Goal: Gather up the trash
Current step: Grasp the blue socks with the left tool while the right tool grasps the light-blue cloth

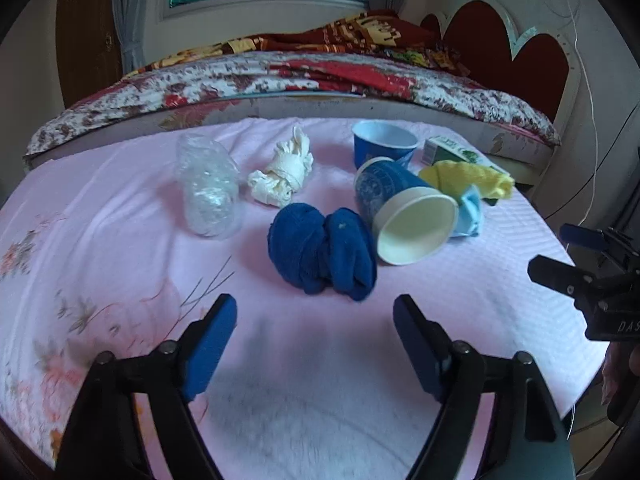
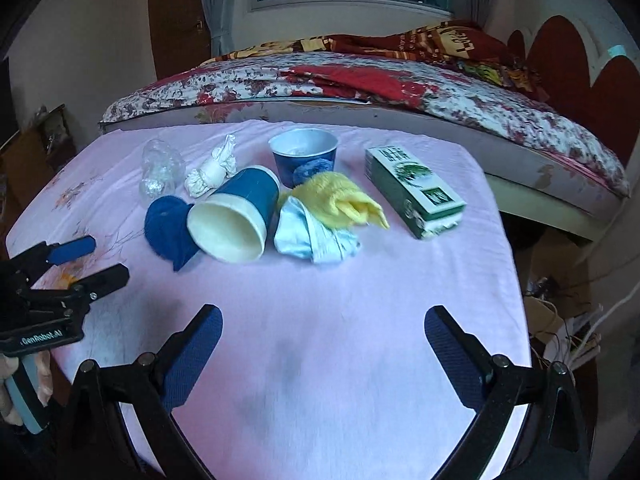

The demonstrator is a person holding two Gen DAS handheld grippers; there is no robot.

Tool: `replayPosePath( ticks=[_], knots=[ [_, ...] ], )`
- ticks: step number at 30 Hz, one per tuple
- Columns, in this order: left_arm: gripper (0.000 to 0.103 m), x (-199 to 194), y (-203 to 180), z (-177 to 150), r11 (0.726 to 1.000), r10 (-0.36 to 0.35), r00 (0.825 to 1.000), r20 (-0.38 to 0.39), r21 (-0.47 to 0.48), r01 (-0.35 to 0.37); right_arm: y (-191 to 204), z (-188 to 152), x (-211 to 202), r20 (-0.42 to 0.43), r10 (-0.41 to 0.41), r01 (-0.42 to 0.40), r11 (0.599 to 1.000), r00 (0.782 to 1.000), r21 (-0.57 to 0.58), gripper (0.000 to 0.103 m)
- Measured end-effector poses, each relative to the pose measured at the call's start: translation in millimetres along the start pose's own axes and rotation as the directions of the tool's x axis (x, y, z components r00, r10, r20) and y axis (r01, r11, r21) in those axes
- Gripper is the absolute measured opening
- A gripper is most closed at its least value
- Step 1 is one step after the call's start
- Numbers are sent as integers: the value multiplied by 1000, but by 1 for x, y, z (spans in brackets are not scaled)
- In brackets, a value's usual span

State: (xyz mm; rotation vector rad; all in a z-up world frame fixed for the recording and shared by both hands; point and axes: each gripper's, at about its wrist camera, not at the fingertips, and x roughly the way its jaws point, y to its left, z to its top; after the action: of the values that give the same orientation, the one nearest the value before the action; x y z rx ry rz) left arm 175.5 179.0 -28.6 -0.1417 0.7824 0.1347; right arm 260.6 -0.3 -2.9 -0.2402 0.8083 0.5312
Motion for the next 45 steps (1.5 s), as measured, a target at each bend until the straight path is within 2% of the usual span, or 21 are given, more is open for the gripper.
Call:
replayPosePath(
  ticks=[9,14,16,20,24,25,27,30,34,37,40,45],
  knots=[
    [78,37,6,18,1000,13,999,-34,5,-13,-3,20,57,-46,29,-27,999,999,37,90],
    [78,48,10,23,1000,-6,999,-46,10,6,-2,28,76,-58,58,-55,997,997,49,88],
    [77,50,10,25,1000,-17,999,-46,14,18,-1,29,82,-61,66,-63,997,996,53,82],
    [64,56,7,28,999,-47,997,-62,17,48,1,32,90,-62,62,-59,997,996,51,77],
    [47,56,3,30,998,-59,997,-59,34,61,-3,31,88,-60,70,-66,996,996,62,62],
    [45,55,3,29,997,-61,997,-57,33,63,-4,30,87,-60,73,-69,996,995,63,61],
    [41,53,5,28,997,-69,996,-56,23,71,-5,27,84,-66,79,-75,996,995,57,61],
    [41,49,7,25,997,-72,996,-56,17,73,-4,24,80,-85,91,-88,995,992,43,61],
    [41,44,8,20,998,-69,996,-57,6,69,-4,18,73,-96,101,-97,994,990,49,78],
    [39,41,9,16,998,-69,996,-56,1,70,-4,12,65,-101,128,-124,991,987,40,78],
    [38,40,12,14,997,-71,996,-53,-16,70,-5,8,57,-93,117,-114,993,989,30,78],
    [38,38,16,11,997,-71,996,-50,-25,70,-13,13,54,-70,130,-124,989,989,80,78]
  ],
)
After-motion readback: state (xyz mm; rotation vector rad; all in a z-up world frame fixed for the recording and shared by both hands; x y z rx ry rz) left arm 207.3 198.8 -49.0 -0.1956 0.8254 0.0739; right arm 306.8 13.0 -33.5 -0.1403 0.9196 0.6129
